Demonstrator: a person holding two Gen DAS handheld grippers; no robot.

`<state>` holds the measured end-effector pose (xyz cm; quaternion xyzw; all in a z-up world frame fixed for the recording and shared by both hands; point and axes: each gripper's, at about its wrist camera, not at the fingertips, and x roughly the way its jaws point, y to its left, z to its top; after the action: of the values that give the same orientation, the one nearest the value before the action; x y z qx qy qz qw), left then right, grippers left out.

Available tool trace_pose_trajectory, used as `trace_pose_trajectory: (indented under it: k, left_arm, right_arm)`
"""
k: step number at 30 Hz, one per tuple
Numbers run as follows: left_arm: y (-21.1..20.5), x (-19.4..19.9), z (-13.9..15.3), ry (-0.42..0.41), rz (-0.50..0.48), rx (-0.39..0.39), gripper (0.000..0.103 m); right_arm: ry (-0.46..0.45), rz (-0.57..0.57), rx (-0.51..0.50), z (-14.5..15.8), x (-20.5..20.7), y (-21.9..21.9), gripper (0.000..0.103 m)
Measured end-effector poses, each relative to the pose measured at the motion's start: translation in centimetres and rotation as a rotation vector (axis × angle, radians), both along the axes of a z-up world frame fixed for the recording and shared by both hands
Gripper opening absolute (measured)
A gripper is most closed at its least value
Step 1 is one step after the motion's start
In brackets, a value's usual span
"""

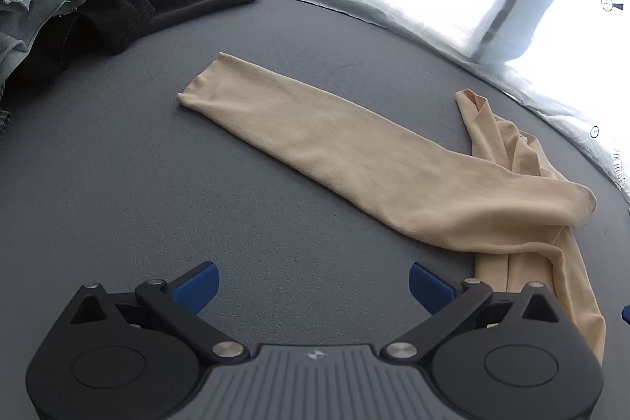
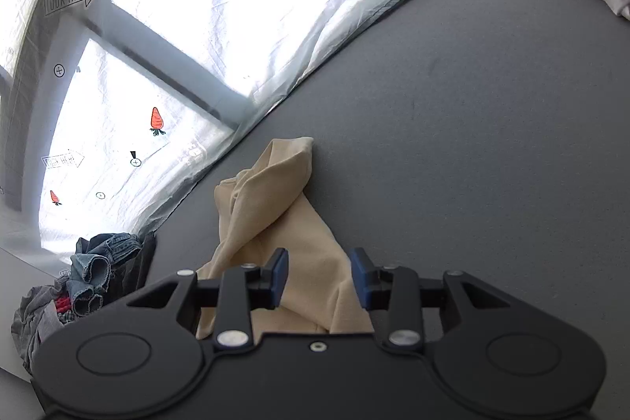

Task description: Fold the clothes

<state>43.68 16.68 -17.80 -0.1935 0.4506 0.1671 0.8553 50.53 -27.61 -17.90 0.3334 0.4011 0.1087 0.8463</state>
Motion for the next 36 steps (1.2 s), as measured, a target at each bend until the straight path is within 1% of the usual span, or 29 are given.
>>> trace_pose_trajectory:
  k: [5, 7, 11, 14, 16, 17, 18, 20, 21, 22, 23, 24, 25, 26, 27, 28, 29, 30, 31, 32, 34, 36]
  left_arm:
    - [3.2, 4.8, 0.3, 0.0, 0.1, 0.084, 0.101]
    - [4.9, 6.2, -0.1, 0.014, 0.146, 0.125, 0.101]
    - [7.8, 8.1, -1.2, 0.055, 0.219, 0.186, 0.102]
    - [9.0, 9.2, -1.9, 0.087, 0.243, 0.238, 0.102]
    - [9.5, 9.8, -2.4, 0.109, 0.251, 0.278, 0.102]
    - [9.6, 10.0, -2.5, 0.117, 0.255, 0.288, 0.102]
    - [9.8, 10.1, -2.7, 0.123, 0.259, 0.291, 0.102]
    - [10.3, 9.9, -3.2, 0.12, 0.268, 0.267, 0.102]
    - [10.4, 9.7, -3.2, 0.107, 0.277, 0.252, 0.102]
    - [10.3, 9.5, -3.2, 0.091, 0.283, 0.239, 0.1]
    - [10.2, 9.3, -3.2, 0.066, 0.283, 0.232, 0.092]
    - [9.9, 9.2, -3.2, 0.044, 0.279, 0.227, 0.087]
    - [9.4, 9.2, -3.1, 0.029, 0.267, 0.23, 0.079]
    - [9.0, 9.2, -2.9, 0.019, 0.249, 0.24, 0.068]
    - [8.6, 9.3, -2.8, 0.008, 0.228, 0.249, 0.06]
    - [7.9, 9.4, -2.7, 0.0, 0.203, 0.27, 0.048]
    - [7.3, 9.7, -2.5, 0.004, 0.188, 0.303, 0.029]
    - [7.2, 9.9, -2.4, 0.006, 0.18, 0.308, 0.014]
    - [7.3, 9.9, -2.3, 0.0, 0.188, 0.279, 0.0]
    - [7.6, 9.8, -2.0, -0.023, 0.208, 0.231, 0.0]
    - [8.0, 9.4, -1.2, -0.088, 0.238, 0.169, 0.0]
    - [7.8, 9.3, 0.1, -0.138, 0.236, 0.174, 0.0]
  right_arm:
    - [0.044, -0.019, -0.001, -1.5, 6.8, 0.4, 0.039]
    - [0.063, -0.016, -0.013, -2.2, 9.6, 0.7, 0.041]
    - [0.097, -0.01, -0.033, -3.6, 13.8, 1.1, 0.046]
    - [0.123, 0.01, -0.023, -4.5, 15.6, 1.6, 0.047]
    - [0.115, 0.02, -0.013, -4.5, 16.1, 1.9, 0.053]
    - [0.117, 0.022, -0.006, -4.4, 16.2, 2.0, 0.054]
    - [0.121, 0.021, -0.003, -4.4, 16.2, 2.0, 0.055]
    - [0.131, 0.035, 0.0, -4.3, 16.3, 2.0, 0.055]
    - [0.136, 0.044, -0.002, -4.3, 16.3, 2.2, 0.053]
    - [0.139, 0.055, -0.012, -4.2, 16.4, 2.4, 0.049]
    - [0.142, 0.067, -0.027, -4.2, 16.4, 2.6, 0.047]
    - [0.139, 0.075, -0.044, -4.1, 16.4, 2.8, 0.044]
    - [0.133, 0.084, -0.052, -4.0, 16.4, 3.0, 0.035]
    - [0.127, 0.099, -0.043, -4.0, 16.4, 3.1, 0.028]
    - [0.116, 0.108, -0.026, -4.0, 16.3, 3.2, 0.015]
    - [0.103, 0.109, -0.019, -3.8, 16.3, 3.3, 0.007]
    - [0.09, 0.108, -0.028, -3.6, 16.2, 3.5, 0.006]
    - [0.066, 0.106, -0.052, -3.1, 16.1, 3.6, 0.005]
    - [0.035, 0.105, -0.082, -2.5, 16.0, 3.8, 0.005]
    - [-0.002, 0.098, -0.114, -1.6, 15.9, 3.9, 0.005]
    - [-0.063, 0.067, -0.173, 0.2, 16.0, 3.9, 0.004]
    - [-0.117, 0.04, -0.235, 1.8, 16.3, 3.8, 0.004]
